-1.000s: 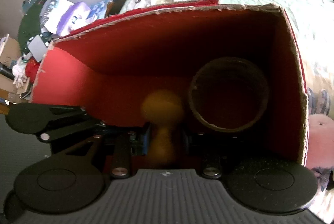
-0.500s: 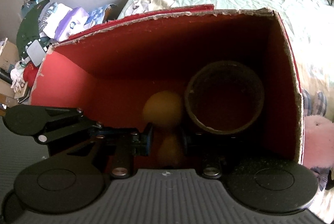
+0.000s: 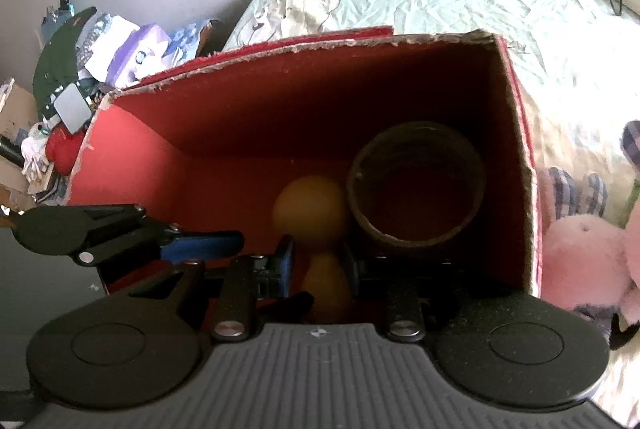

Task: Organize objects
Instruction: 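Withdraw the right gripper up out of the red box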

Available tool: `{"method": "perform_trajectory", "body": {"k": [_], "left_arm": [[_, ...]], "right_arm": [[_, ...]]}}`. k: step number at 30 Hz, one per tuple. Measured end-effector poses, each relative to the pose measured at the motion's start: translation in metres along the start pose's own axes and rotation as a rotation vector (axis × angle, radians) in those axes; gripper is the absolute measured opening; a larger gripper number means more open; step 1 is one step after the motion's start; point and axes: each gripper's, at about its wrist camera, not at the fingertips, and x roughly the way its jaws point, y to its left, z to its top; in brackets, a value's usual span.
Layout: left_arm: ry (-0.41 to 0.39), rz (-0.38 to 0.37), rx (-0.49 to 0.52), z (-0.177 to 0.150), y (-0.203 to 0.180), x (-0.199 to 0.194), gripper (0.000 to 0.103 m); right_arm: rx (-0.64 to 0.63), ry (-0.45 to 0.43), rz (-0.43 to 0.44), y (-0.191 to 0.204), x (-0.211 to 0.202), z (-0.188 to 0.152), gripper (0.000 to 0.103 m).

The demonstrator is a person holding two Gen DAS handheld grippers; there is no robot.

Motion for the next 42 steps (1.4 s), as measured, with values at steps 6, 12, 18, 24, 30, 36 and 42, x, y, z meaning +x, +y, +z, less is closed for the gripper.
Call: {"method": "perform_trajectory", "body": {"k": [6, 12, 18, 24, 30, 36, 42], "left_arm": [[-0.027, 0.086, -0.037, -0.006, -0.001, -0.013, 0.06], [-0.052, 0.169, -0.081, -0.013, -0.001, -0.024, 0.061], [-0.063, 0.26, -0.088, -0.021, -0.011, -0.031, 0.061], [-0.077, 0.32, -0.107, -0.031, -0.014, -0.041, 0.066], [-0.084, 0.361, -0.133, -0.039, -0.016, -0.047, 0.074], [-0.095, 0.387, -0.142, -0.044, -0.018, -0.051, 0.076], [-0.101, 0.39, -0.16, -0.046, -0.017, -0.055, 0.079]], "right_arm": [[-0.002, -0.057, -0.035, 0.003, -0.012, -0.009, 0.029], [0.003, -0.103, -0.058, 0.006, -0.021, -0.018, 0.029], [0.006, -0.137, -0.084, 0.01, -0.026, -0.025, 0.029], [0.008, -0.165, -0.103, 0.011, -0.034, -0.031, 0.029], [0.004, -0.185, -0.116, 0.014, -0.042, -0.039, 0.03], [0.024, -0.185, -0.1, 0.016, -0.045, -0.042, 0.031], [0.008, -0.197, -0.119, 0.02, -0.046, -0.046, 0.032]]}}
